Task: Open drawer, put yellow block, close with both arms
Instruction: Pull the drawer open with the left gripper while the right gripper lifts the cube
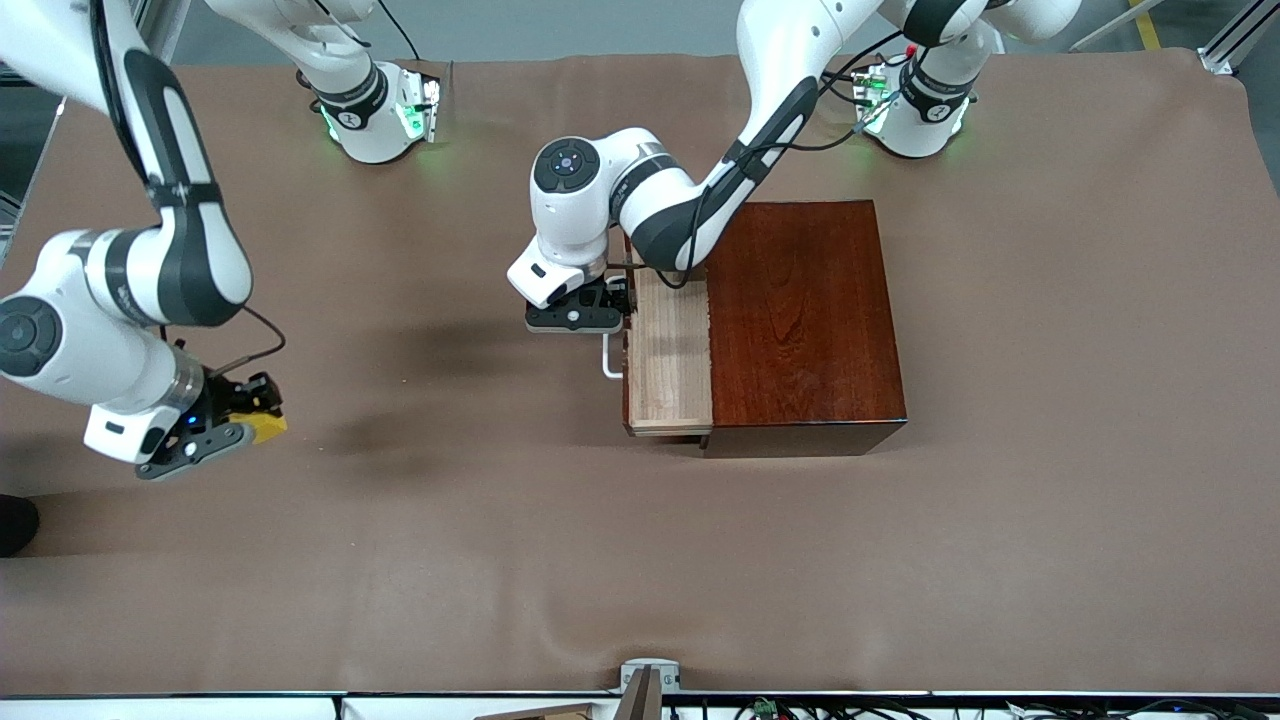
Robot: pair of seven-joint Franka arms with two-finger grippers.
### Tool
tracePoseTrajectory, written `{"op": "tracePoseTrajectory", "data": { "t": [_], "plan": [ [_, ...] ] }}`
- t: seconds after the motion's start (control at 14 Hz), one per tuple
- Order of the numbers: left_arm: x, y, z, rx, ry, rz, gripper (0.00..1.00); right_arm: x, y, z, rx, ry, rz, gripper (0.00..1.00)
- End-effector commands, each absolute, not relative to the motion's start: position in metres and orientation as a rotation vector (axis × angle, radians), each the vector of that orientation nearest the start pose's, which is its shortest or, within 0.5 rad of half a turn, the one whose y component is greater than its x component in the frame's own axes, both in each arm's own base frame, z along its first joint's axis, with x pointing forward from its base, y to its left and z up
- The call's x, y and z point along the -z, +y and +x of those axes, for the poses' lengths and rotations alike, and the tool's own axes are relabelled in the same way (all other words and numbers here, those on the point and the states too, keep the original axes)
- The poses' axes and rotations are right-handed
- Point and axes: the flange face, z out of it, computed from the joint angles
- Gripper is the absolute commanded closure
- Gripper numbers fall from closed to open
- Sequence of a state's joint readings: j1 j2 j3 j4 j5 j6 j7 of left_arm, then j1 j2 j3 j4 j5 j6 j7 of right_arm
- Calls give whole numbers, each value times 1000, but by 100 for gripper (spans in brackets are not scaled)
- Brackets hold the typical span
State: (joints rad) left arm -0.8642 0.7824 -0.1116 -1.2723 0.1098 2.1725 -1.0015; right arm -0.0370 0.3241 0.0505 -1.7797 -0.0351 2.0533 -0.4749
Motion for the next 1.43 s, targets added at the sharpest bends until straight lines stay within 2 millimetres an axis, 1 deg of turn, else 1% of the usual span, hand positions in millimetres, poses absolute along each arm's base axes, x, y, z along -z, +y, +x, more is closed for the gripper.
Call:
{"op": "tracePoseTrajectory", "data": {
  "t": [0.0,0.14,0.21,0.36,0.5,0.57,0.64,0.71,0.93,1.07,1.21,1.29,1.36],
  "plan": [
    [-298,-630,450,182,-36,-3331,0,-393,11,624,-66,-1019,-2964,100],
    [-298,-633,450,206,-36,-3352,0,-399,20,627,-43,-1231,-2882,100],
    [-299,-634,450,215,-35,-3362,0,-399,22,627,-42,-1290,-2855,100],
    [-301,-636,450,230,-34,-3376,0,-400,24,628,-34,-1341,-2832,100],
    [-303,-642,442,216,-18,-3389,0,-398,27,629,-26,-1401,-2802,100],
    [-305,-643,441,218,-15,-3395,0,-399,31,629,-17,-1447,-2782,100],
    [-305,-649,434,213,4,-3401,0,-398,38,630,-11,-1506,-2753,100],
    [-307,-652,431,218,13,-3412,0,-397,41,630,-9,-1559,-2724,100],
    [-309,-654,428,219,20,-3416,0,-398,41,631,-6,-1663,-2663,100],
    [-310,-654,428,220,20,-3417,0,-397,46,630,-8,-1707,-2634,100],
    [-319,-649,434,227,-2,-3418,0,-398,57,630,-7,-1777,-2589,100],
    [-333,-646,437,234,-22,-3423,0,-400,67,629,-7,-1837,-2551,100],
    [-351,-633,450,214,-81,-3418,0,-404,78,630,6,-1890,-2516,100]
  ]
}}
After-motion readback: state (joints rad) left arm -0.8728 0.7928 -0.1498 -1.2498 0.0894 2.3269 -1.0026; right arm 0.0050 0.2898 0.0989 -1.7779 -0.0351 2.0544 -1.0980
